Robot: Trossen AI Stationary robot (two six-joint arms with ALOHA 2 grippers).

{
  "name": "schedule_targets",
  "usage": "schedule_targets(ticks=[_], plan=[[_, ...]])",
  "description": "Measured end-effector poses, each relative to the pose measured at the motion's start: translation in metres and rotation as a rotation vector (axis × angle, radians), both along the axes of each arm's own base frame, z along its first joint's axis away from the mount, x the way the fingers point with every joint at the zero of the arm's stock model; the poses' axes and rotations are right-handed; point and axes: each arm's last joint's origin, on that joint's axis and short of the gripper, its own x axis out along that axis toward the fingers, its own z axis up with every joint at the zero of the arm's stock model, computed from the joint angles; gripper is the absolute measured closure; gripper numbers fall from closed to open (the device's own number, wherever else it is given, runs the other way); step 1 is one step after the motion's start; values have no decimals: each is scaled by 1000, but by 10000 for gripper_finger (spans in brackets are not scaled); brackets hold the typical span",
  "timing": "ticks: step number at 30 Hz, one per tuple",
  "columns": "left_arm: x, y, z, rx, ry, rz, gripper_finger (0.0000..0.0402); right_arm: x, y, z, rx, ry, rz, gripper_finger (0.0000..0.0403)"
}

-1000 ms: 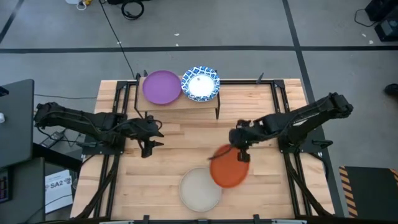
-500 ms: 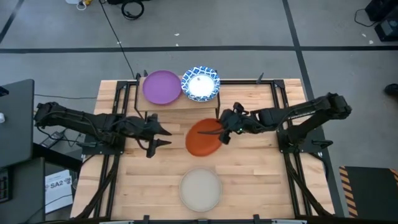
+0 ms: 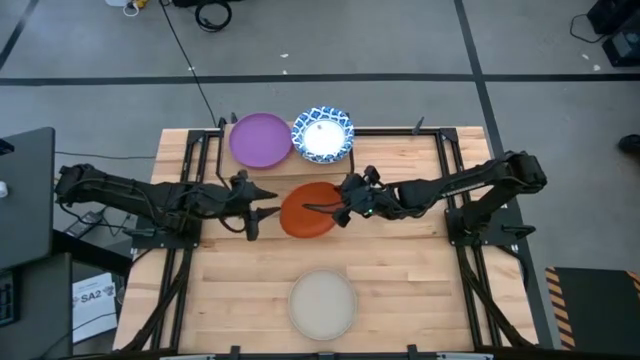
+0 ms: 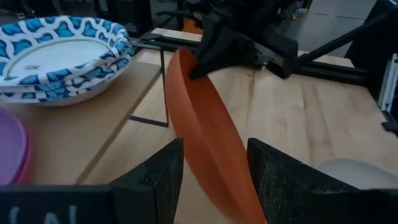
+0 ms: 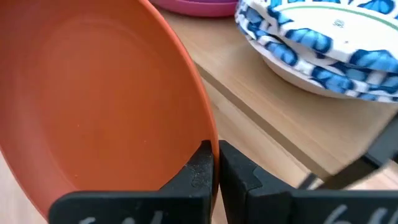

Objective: Place and stack plates onto a shelf
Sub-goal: Stack the orange plate on top of the purple plate on the shelf

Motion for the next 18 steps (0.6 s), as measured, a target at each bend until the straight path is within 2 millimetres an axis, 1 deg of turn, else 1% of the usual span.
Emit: schedule_targets(ticks=[10, 15, 18], plan=[[-1, 2, 0, 59, 10, 56, 219, 21, 2, -12, 3, -105, -8, 383], [-1, 4, 0, 95, 20, 108, 219, 25, 2, -12, 3, -141, -11, 384], [-2, 5, 0, 148, 37, 123, 219, 26, 2, -11, 1, -159, -16, 384]])
